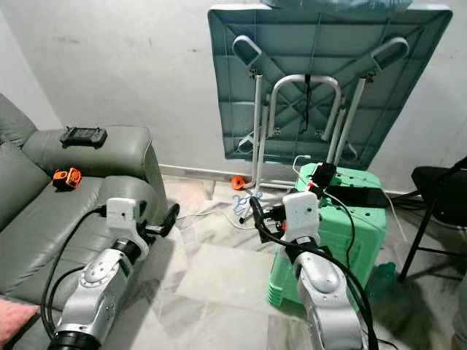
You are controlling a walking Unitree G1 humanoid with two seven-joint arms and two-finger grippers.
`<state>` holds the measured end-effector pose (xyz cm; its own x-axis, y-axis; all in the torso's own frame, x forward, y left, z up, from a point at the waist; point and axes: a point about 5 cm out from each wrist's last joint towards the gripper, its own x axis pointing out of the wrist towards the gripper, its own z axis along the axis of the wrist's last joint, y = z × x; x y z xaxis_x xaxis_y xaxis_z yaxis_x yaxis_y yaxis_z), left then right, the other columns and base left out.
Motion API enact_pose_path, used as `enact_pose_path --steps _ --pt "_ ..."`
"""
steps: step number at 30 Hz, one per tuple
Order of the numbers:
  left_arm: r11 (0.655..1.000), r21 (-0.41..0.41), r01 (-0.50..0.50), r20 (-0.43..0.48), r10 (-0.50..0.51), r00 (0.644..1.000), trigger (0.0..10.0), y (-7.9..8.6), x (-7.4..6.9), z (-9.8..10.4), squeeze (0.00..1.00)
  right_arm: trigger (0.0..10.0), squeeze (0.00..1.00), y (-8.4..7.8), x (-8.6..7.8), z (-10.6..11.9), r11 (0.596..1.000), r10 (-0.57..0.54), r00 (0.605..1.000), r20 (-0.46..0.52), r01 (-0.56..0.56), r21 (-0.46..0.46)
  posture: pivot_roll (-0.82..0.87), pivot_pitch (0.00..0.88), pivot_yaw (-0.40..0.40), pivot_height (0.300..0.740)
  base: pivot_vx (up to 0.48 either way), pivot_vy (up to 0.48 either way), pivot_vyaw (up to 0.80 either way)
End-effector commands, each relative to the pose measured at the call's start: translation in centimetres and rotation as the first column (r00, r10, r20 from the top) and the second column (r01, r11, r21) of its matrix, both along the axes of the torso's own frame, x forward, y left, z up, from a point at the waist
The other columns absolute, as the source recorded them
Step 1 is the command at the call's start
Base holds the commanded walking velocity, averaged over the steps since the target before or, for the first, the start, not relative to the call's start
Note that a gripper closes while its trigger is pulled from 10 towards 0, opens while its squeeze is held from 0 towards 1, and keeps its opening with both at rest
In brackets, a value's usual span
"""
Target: Move the pillow to the sofa
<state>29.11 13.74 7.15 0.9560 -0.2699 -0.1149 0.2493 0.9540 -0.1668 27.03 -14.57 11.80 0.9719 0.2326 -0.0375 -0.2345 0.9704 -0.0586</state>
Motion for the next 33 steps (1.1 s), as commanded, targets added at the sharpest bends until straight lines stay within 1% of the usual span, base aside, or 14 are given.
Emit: enact_pose_path --steps 1,5,8,15,33 --pt "1.000 -0.010 -0.019 -0.016 0.019 1.000 10.0 -0.04 0.03 -0.16 0.00 10.0 0.00 -0.15 0.00 0.31 1.000 -0.004 1.000 0.014 0.004 0.000 -0.19 0.000 0.055 0.740 0.000 0.000 0.00" --pt "0.999 -0.015 -0.043 -0.036 0.042 0.998 10.0 0.25 0.13 -0.37 0.00 10.0 0.00 -0.18 0.00 0.30 1.000 -0.004 1.000 0.013 0.004 0.001 -0.19 0.000 0.053 0.740 0.000 0.000 0.00" --pt "0.999 -0.011 -0.041 -0.037 0.041 0.998 10.0 0.21 0.15 -0.40 0.00 10.0 0.00 -0.20 0.01 0.28 1.000 -0.004 1.000 0.012 0.004 0.001 -0.19 0.000 0.052 0.740 0.000 0.000 0.00" --pt "0.999 -0.012 -0.036 -0.036 0.036 0.999 10.0 0.13 0.18 -0.41 0.00 10.0 0.00 -0.17 0.06 0.27 1.000 -0.001 1.000 0.012 0.001 0.000 -0.19 0.000 0.051 0.740 0.000 0.349 0.00" --pt "1.000 -0.010 -0.009 -0.012 0.009 1.000 10.0 -0.19 0.13 -0.16 0.00 10.0 0.00 -0.16 0.16 0.27 1.000 0.001 1.000 0.013 -0.001 -0.003 -0.19 0.000 0.051 0.740 0.000 0.000 0.00"
